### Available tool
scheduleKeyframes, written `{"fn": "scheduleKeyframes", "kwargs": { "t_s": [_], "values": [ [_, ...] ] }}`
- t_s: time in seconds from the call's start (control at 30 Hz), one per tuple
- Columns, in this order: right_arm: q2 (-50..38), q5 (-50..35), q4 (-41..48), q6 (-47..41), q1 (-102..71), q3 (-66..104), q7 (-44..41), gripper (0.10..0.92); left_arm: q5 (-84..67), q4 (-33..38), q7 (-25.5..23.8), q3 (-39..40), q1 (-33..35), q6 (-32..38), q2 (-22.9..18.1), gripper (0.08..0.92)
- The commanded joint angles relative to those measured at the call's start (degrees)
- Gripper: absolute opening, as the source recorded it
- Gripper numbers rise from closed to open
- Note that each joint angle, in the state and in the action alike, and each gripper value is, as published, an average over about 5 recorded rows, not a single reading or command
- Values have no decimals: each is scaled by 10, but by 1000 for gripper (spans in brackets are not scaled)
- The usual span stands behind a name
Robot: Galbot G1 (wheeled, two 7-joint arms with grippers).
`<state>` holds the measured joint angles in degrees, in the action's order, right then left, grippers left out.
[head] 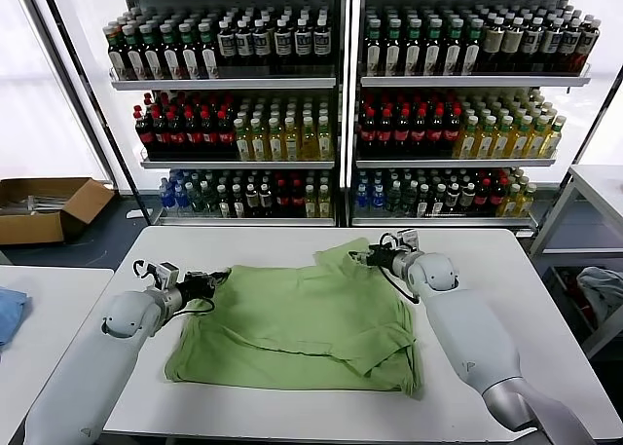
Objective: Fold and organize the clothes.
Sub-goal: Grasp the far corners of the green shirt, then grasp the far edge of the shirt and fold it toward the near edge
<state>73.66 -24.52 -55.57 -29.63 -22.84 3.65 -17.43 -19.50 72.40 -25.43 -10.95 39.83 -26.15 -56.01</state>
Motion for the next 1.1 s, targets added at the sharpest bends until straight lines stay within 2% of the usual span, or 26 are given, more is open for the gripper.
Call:
{"fn": "scheduleKeyframes", "kwargs": {
  "t_s": [0.03,0.17,0.53,0.83,0.93,1.1],
  "values": [
    [14,12,26,4,9,-4,1,787,0,7,0,-2,2,-1,2,86],
    [16,11,30,4,10,-1,1,709,0,13,-1,-6,6,-2,3,86],
    [14,6,22,3,8,0,4,388,0,14,-3,-11,10,-2,5,86],
    [7,-72,-31,-6,-8,31,14,136,-6,32,11,-16,12,-1,7,85],
    [-2,-99,-69,-10,-19,41,21,105,-15,50,21,-20,16,-2,11,85],
    [-21,-133,-136,-15,-49,58,30,105,-24,75,30,-27,21,-10,18,85]
  ]
}}
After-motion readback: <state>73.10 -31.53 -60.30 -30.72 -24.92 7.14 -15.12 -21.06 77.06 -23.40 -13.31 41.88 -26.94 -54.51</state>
